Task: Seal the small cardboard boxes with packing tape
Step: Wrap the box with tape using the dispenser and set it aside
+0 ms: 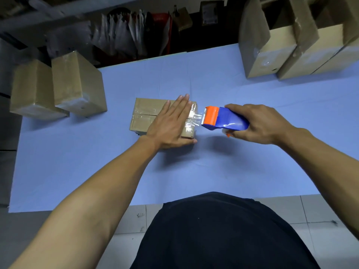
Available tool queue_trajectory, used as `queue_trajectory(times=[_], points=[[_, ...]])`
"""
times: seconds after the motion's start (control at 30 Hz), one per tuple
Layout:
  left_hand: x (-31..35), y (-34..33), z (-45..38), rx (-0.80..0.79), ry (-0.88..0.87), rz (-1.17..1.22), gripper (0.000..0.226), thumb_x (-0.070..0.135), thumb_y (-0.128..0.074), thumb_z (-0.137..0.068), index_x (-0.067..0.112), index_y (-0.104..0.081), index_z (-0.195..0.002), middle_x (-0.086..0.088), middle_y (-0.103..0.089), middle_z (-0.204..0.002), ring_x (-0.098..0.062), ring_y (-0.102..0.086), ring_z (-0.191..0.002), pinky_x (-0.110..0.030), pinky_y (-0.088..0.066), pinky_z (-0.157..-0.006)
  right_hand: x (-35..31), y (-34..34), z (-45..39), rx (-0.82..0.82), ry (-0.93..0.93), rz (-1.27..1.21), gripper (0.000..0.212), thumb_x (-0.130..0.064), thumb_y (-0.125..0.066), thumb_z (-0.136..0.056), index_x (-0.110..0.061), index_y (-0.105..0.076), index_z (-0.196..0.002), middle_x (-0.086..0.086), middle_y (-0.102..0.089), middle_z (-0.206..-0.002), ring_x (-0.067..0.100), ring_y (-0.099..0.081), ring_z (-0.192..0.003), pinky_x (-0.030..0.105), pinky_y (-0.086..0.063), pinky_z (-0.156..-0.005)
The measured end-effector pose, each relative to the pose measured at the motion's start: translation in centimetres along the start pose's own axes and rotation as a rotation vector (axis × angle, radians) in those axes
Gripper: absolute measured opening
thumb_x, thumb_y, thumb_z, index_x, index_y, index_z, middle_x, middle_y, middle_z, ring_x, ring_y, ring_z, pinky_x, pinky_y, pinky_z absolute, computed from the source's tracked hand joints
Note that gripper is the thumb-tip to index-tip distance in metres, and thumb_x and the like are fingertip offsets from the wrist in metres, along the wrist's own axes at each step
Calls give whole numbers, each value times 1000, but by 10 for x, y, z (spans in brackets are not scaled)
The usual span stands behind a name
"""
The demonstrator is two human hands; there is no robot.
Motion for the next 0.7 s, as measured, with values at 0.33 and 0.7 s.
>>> queue_trajectory(times=[0.33,0.7], points=[[9,5,-5,-59,71,69,122,85,-45,-74,7,-3,-158,-8,-4,-167,-25,3,-154,-63,-1,-118,-19,-9,-19,-45,9,210,51,-48,-65,-82,-27,-49,-127,4,-60,-98,32,-60,-89,33,-37,-64],[8,14,-13,194,291,362,53,44,-37,-99,17,-42,-145,0,-43,-149,-20,-31,-143,-54,-8,-120,-22,-32,-27,-70,-82,226,59,-46,-64,-84,-18,-42,-131,9,-58,-111,38,-61,-90,34,-40,-66]])
Point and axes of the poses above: each hand's wrist, its own z-axis away from the middle knuckle, its own y-axis out of the back of the hand, x = y × z, the point moved 5 cm from there along -z, towards the middle knuckle
